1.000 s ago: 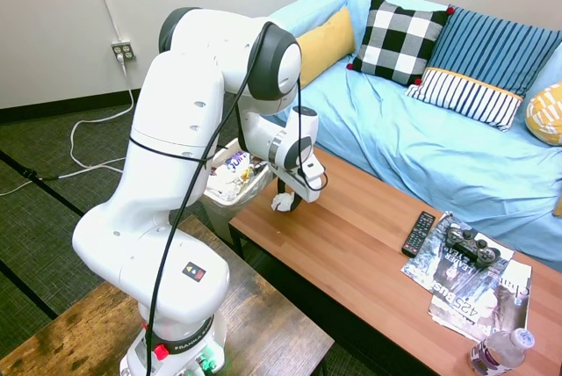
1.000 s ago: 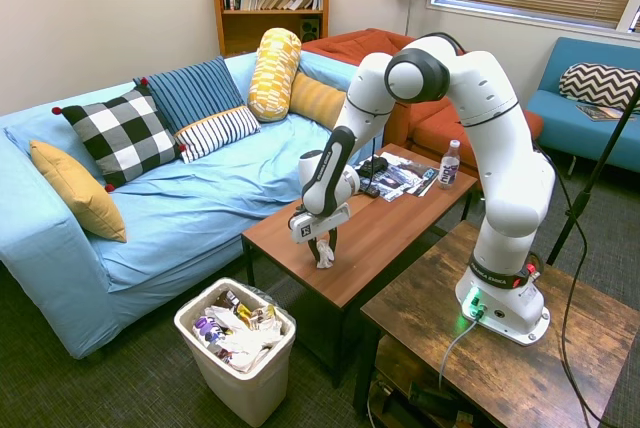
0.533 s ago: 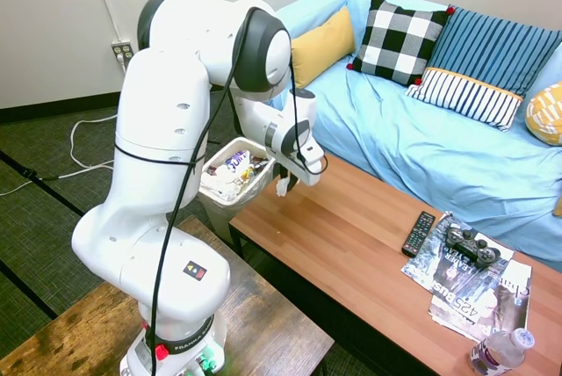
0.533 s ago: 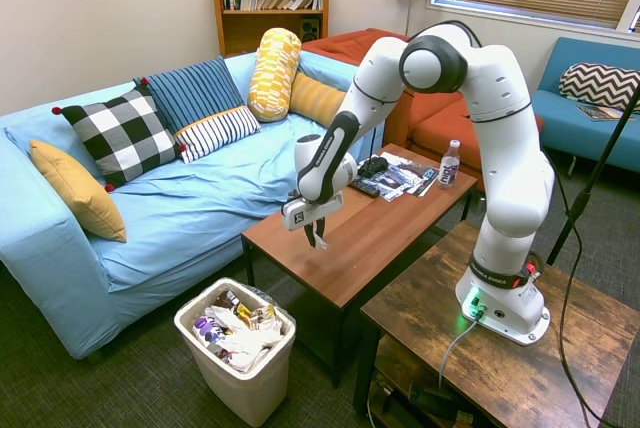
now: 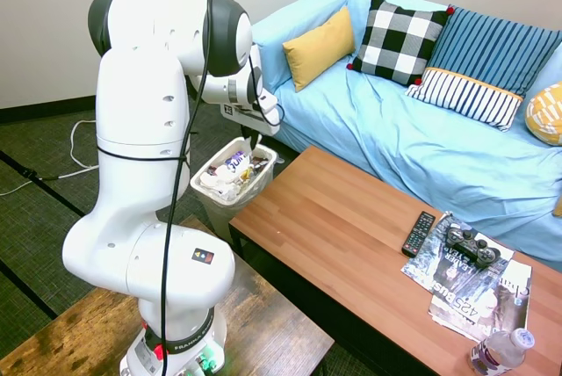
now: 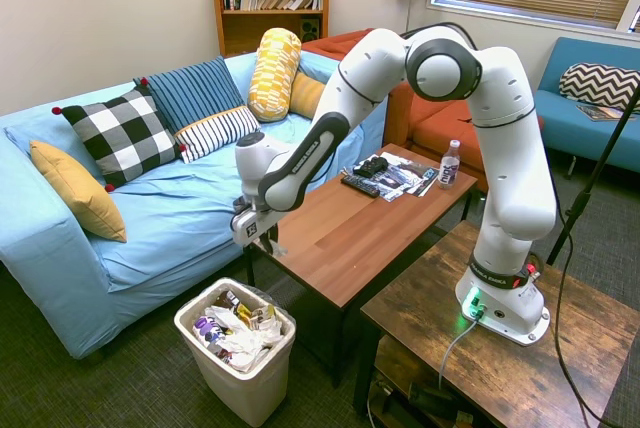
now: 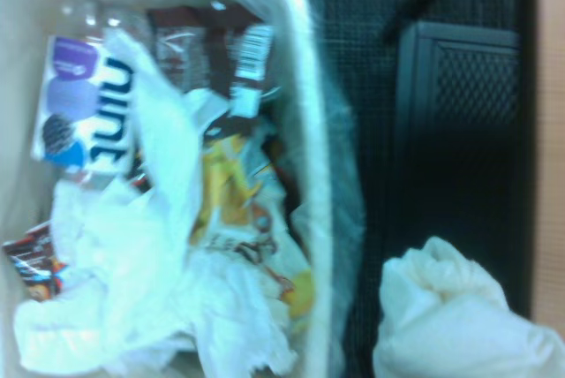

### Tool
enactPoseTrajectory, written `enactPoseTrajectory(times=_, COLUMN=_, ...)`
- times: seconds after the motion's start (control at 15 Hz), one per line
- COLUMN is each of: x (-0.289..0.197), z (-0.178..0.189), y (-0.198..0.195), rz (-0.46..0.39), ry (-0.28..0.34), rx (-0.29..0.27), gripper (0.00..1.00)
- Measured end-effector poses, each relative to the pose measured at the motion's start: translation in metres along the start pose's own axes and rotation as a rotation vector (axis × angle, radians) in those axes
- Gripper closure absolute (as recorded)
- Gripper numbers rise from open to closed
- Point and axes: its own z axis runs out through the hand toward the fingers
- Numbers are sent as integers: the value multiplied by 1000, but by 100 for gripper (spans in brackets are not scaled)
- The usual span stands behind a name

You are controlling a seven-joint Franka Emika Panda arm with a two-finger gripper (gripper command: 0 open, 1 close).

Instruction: Throw the tissue in the trash bin

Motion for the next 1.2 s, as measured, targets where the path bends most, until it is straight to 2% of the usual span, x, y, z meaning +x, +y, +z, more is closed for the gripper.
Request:
enactPoseTrajectory(times=0.07, x=-12, z=8, y=-14, rz=-26, ry=6, rx=-6, gripper=100)
enactPoseTrajectory(times=0.13, x=-24, z=19, y=-27, rz=-50, ry=8, rx=-14, gripper=0)
enactPoseTrajectory(times=0.47, x=-54, z=68, y=-56, rz=-96, ry=4, rx=-49, gripper=0)
enactPoseTrajectory(times=1.2, x=-56, z=72, y=-61, rz=-101, ry=11, rx=-47, gripper=0)
